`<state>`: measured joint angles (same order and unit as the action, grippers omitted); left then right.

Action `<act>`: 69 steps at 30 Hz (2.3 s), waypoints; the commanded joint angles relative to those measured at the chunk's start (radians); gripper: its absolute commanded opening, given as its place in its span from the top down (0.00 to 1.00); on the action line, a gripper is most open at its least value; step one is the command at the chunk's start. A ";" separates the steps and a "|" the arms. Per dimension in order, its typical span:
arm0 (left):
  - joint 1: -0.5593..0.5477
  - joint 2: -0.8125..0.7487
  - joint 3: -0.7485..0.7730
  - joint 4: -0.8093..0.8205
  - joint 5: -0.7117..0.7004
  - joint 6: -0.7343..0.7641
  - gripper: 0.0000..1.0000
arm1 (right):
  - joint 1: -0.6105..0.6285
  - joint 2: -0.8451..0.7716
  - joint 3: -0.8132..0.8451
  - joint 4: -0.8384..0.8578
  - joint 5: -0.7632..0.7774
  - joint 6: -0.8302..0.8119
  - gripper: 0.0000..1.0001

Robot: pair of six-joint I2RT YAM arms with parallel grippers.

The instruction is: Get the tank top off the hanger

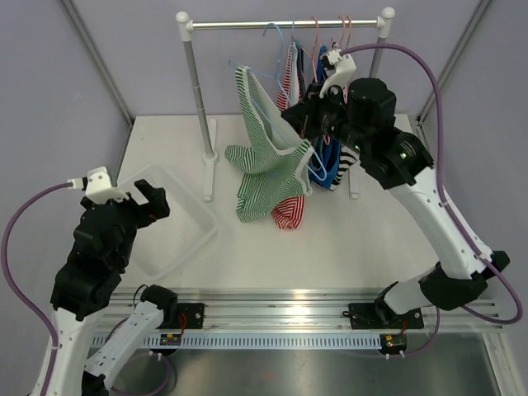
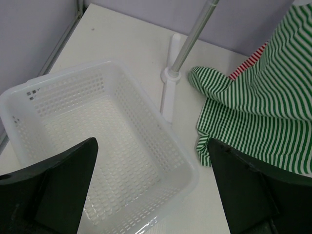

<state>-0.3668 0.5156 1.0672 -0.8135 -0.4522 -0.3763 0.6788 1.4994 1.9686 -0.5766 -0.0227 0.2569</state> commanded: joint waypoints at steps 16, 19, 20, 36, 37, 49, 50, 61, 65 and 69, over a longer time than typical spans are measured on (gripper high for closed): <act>-0.285 0.409 0.327 0.467 0.485 -0.056 0.01 | 0.008 -0.583 -0.350 -0.239 -0.091 0.085 1.00; -0.461 0.477 0.388 0.449 0.281 0.019 0.01 | 0.008 -0.645 -0.402 -0.252 -0.065 0.108 1.00; -0.506 0.522 0.398 0.445 0.218 0.061 0.01 | 0.008 -0.666 -0.418 -0.261 -0.059 0.114 1.00; -0.686 0.810 0.467 0.485 0.000 0.186 0.21 | 0.008 -0.729 -0.445 -0.324 -0.080 0.116 1.00; -0.686 0.811 0.461 0.502 0.004 0.185 0.22 | 0.008 -0.726 -0.447 -0.328 -0.082 0.114 1.00; -0.682 0.842 0.445 0.545 0.009 0.182 0.80 | 0.008 -0.696 -0.450 -0.327 -0.074 0.099 1.00; -0.679 0.845 0.444 0.547 0.000 0.178 0.88 | 0.008 -0.696 -0.451 -0.325 -0.071 0.096 1.00; -0.664 0.831 0.410 0.582 0.107 0.149 0.41 | 0.008 -0.691 -0.453 -0.332 -0.048 0.082 1.00; -0.664 0.824 0.389 0.606 0.142 0.142 0.39 | 0.008 -0.688 -0.448 -0.330 -0.052 0.082 1.00; -0.664 0.866 0.416 0.570 0.100 0.151 0.41 | 0.008 -0.693 -0.445 -0.310 -0.107 0.093 1.00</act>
<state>-1.0328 1.3682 1.4631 -0.2825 -0.3466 -0.2184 0.6807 0.8062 1.5028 -0.9417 -0.0956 0.3546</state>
